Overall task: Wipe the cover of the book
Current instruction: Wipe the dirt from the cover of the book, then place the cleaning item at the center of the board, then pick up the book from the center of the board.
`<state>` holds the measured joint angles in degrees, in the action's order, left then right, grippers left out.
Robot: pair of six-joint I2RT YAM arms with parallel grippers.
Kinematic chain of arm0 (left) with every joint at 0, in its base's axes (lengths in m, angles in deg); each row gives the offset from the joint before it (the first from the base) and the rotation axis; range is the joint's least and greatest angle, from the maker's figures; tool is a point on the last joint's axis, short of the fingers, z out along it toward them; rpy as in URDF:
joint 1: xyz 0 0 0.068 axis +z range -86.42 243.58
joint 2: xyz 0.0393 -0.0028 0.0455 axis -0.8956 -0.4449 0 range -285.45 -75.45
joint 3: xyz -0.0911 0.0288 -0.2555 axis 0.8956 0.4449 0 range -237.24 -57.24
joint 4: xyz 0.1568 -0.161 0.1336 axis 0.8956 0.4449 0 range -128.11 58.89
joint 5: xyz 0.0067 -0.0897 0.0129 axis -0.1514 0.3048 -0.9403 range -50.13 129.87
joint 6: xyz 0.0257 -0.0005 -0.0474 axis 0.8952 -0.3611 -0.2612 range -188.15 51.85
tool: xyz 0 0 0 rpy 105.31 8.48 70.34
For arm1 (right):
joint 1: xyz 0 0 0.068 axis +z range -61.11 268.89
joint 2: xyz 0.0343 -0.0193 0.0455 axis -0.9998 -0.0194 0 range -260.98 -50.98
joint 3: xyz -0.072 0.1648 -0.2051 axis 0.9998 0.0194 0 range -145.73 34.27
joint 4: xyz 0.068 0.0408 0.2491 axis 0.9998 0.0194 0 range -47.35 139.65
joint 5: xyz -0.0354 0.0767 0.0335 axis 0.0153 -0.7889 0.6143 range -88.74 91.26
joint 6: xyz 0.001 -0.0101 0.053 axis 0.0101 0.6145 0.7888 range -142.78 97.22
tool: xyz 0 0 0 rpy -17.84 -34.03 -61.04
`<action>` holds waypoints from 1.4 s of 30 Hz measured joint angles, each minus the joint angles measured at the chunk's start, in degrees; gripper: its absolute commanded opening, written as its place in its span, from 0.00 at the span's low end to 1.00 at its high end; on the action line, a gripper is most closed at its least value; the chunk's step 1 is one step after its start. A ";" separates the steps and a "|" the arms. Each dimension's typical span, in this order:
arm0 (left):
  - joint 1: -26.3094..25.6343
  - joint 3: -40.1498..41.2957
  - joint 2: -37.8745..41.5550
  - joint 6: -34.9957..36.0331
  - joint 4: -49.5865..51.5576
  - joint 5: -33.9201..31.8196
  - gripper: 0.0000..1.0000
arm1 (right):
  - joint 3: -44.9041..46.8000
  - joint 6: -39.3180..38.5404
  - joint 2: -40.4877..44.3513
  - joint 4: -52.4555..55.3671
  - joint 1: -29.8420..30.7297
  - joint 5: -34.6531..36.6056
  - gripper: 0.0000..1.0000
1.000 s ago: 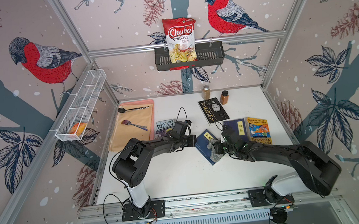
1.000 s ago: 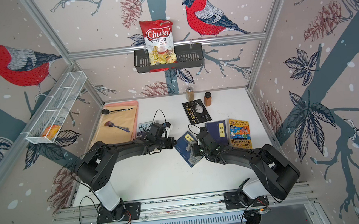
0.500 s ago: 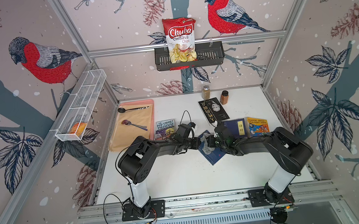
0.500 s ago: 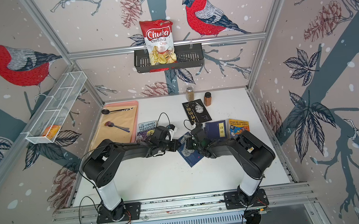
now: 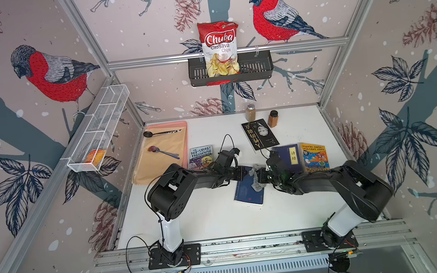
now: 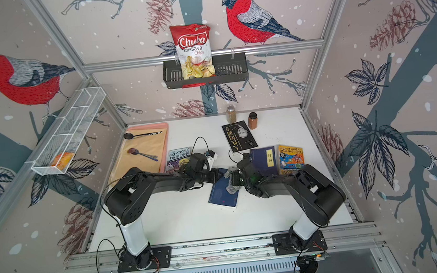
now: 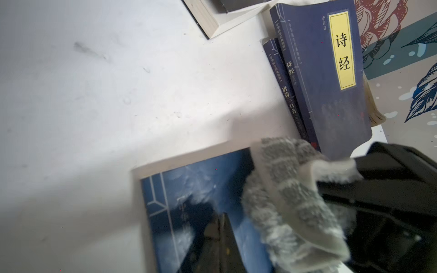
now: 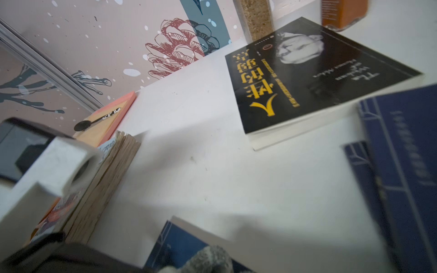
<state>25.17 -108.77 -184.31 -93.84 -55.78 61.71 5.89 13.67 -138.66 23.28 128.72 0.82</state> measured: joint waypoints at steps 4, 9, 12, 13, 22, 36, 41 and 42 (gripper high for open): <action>0.00 -0.02 0.02 0.02 0.02 0.00 0.00 | 2.67 2.78 6.40 6.82 1.88 2.67 0.05; 0.00 0.20 0.11 0.00 -0.26 -0.07 0.00 | 3.13 4.00 8.22 10.45 1.99 4.24 0.18; -0.02 0.33 1.07 0.02 0.76 -1.05 0.00 | 3.23 4.09 8.48 11.91 1.01 4.50 0.34; -0.02 0.35 1.75 0.04 2.05 -1.57 0.00 | 3.19 4.07 8.66 11.96 0.90 4.66 0.40; -0.02 -0.61 7.04 1.49 11.76 -6.80 0.36 | -0.63 3.91 13.27 24.55 1.62 13.46 0.73; 0.39 5.57 11.45 1.62 13.46 -9.70 0.56 | -7.82 0.94 17.81 31.93 10.29 17.92 0.61; 0.46 7.89 11.76 0.15 9.11 -7.78 0.58 | -4.68 1.01 12.50 27.80 10.32 12.52 0.52; 0.46 8.39 11.78 -0.02 7.98 -7.02 0.58 | -4.17 1.01 11.58 26.93 10.32 11.65 0.50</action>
<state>25.63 -100.38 -172.53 -93.86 -47.80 54.70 1.72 14.67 -127.07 50.20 139.04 12.47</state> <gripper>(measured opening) 0.577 0.527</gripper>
